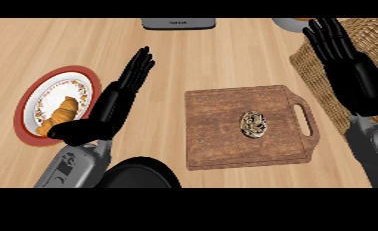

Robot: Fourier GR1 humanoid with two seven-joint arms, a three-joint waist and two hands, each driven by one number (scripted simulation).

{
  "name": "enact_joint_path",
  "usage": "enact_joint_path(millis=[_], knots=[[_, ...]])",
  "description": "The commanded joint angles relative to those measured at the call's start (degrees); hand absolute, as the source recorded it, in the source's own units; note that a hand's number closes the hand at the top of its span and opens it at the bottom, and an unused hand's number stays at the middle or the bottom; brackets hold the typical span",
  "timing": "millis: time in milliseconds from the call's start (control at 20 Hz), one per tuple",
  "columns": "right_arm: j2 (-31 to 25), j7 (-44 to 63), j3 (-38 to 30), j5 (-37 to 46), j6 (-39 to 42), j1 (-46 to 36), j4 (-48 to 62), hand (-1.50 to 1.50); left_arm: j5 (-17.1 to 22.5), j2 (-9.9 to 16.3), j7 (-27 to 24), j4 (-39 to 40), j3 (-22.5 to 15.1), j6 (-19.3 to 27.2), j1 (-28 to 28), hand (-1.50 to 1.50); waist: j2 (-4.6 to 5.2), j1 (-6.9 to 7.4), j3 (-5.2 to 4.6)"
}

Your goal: Pick the cupcake from the cutting board and place it in the basket

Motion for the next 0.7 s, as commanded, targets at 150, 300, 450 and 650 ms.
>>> enact_joint_path(millis=[150,300,450,650], knots=[[0.7,1.8,-3.5,1.8,-8.2,10.5,-4.1,1.5,-1.5,3.6,0.8,0.6,8.0,8.1,8.4,0.0,-0.48,-1.32,-2.1],[-0.3,-1.2,9.0,15.3,-7.8,13.2,-10.9,1.5,-0.9,1.3,5.2,0.1,8.2,12.1,10.0,0.0,-0.85,-0.67,-2.23],[9.3,2.7,19.2,26.9,-21.1,16.1,-9.7,-1.5,-0.5,2.6,4.6,-0.8,9.2,11.3,11.6,0.0,-0.37,0.22,-2.28],[18.7,10.9,22.0,37.8,-38.3,17.4,-6.9,-1.5,-2.0,1.8,6.2,-2.8,7.7,13.2,13.1,0.0,-0.5,-0.36,-2.25]])
